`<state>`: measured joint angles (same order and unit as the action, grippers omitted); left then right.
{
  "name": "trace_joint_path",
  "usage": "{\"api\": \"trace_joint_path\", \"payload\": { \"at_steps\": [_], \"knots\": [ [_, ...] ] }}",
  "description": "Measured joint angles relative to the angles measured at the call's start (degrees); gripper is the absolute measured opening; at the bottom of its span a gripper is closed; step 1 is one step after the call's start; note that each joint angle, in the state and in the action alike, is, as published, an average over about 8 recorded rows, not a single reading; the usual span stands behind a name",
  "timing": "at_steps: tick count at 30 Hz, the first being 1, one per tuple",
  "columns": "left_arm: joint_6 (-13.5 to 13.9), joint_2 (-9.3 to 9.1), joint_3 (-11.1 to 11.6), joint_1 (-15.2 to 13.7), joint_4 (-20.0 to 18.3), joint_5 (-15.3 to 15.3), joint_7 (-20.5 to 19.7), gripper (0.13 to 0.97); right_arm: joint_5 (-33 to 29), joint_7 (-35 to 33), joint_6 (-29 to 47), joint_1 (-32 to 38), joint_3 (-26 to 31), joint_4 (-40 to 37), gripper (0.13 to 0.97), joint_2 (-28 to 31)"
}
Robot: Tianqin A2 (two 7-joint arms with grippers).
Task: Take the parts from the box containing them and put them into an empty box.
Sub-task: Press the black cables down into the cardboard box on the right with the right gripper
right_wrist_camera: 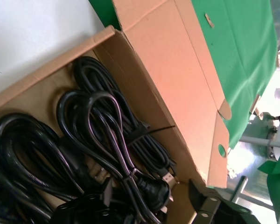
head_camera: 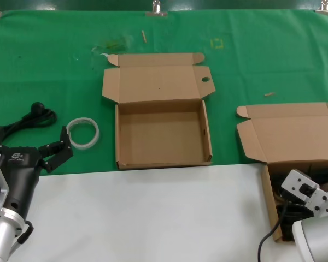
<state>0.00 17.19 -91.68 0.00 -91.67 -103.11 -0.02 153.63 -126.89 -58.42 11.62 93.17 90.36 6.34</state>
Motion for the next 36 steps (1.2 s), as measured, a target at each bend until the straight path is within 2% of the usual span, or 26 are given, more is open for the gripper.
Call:
{"api": "trace_joint_path", "payload": {
  "at_steps": [4, 8, 16, 22, 25, 36],
  "knots": [
    [0.0, 0.00, 0.0, 0.0, 0.0, 0.0, 0.0, 0.966, 0.5, 0.3, 0.9, 0.3, 0.4, -1.2, 0.539, 0.0],
    [0.0, 0.00, 0.0, 0.0, 0.0, 0.0, 0.0, 0.966, 1.0, 0.7, 1.8, 0.7, 0.9, -2.6, 0.539, 0.0],
    [0.0, 0.00, 0.0, 0.0, 0.0, 0.0, 0.0, 0.966, 2.0, 1.7, 3.4, 1.6, 1.9, -5.0, 0.342, 0.0],
    [0.0, 0.00, 0.0, 0.0, 0.0, 0.0, 0.0, 0.966, 2.7, 2.3, 3.6, 1.7, 2.3, -5.1, 0.270, 0.2],
    [0.0, 0.00, 0.0, 0.0, 0.0, 0.0, 0.0, 0.966, 3.0, 2.7, 3.2, 1.4, 2.4, -4.2, 0.226, 0.3],
    [0.0, 0.00, 0.0, 0.0, 0.0, 0.0, 0.0, 0.966, 3.8, 4.4, -1.5, -3.3, 1.8, 6.0, 0.173, 0.3]
  ]
}}
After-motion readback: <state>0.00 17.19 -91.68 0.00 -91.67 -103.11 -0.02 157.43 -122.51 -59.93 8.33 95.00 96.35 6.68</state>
